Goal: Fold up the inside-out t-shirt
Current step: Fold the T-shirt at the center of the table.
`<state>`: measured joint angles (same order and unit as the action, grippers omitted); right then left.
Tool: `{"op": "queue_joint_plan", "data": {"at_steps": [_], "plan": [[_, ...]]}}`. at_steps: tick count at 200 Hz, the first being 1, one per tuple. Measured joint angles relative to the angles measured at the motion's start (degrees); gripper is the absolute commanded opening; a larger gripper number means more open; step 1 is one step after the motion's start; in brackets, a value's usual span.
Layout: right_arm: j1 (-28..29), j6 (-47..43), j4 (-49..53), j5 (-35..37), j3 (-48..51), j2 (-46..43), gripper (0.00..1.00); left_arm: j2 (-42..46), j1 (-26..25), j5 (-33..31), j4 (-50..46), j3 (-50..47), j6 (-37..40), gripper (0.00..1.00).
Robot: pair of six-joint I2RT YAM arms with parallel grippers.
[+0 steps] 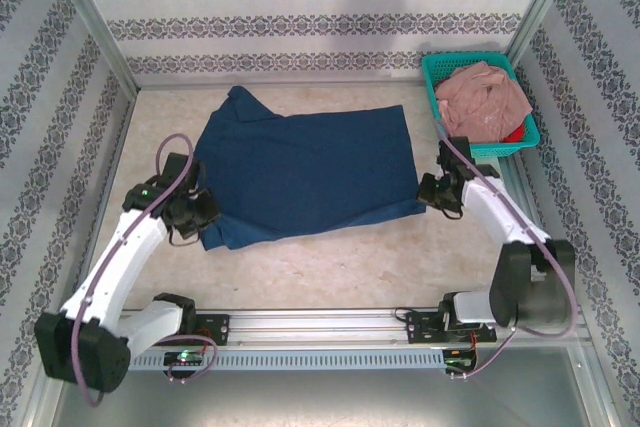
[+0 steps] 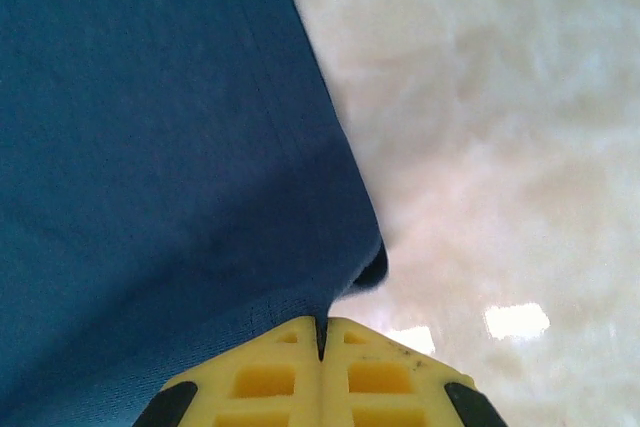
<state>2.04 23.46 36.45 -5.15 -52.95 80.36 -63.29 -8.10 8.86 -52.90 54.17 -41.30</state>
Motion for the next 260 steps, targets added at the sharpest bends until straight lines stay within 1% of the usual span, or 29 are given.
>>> {"op": "queue_joint_plan", "data": {"at_steps": [26, 46, 74, 101, 141, 186, 260], "plan": [[0.50, -2.54, -0.50, 0.72, -5.95, 7.10, 0.01, -8.57, 2.01, 1.31, 5.81, 5.11, 3.52, 0.00], [1.01, -4.02, -0.66, 1.55, -9.62, 11.61, 0.01, -13.55, 3.15, 1.81, 8.66, 8.92, 5.51, 0.00], [1.22, -5.55, -0.63, 2.84, -13.77, 16.50, 0.01, -18.53, 4.76, 2.49, 10.95, 12.96, 7.56, 0.00], [1.22, -6.75, -0.63, 4.48, -16.00, 19.30, 0.01, -22.32, 5.68, 2.95, 11.78, 16.46, 9.07, 0.00], [1.22, -7.41, -0.39, 5.81, -17.53, 21.27, 0.01, -26.05, 5.99, 3.17, 12.83, 19.56, 10.27, 0.00], [1.57, -7.41, -0.44, 5.79, -19.69, 24.02, 0.02, -28.09, 7.43, 3.41, 13.14, 20.76, 11.13, 0.00], [2.36, -7.98, -0.66, 6.71, -22.38, 27.98, 0.02, -30.77, 7.48, 4.44, 13.97, 23.37, 11.13, 0.00]]}}
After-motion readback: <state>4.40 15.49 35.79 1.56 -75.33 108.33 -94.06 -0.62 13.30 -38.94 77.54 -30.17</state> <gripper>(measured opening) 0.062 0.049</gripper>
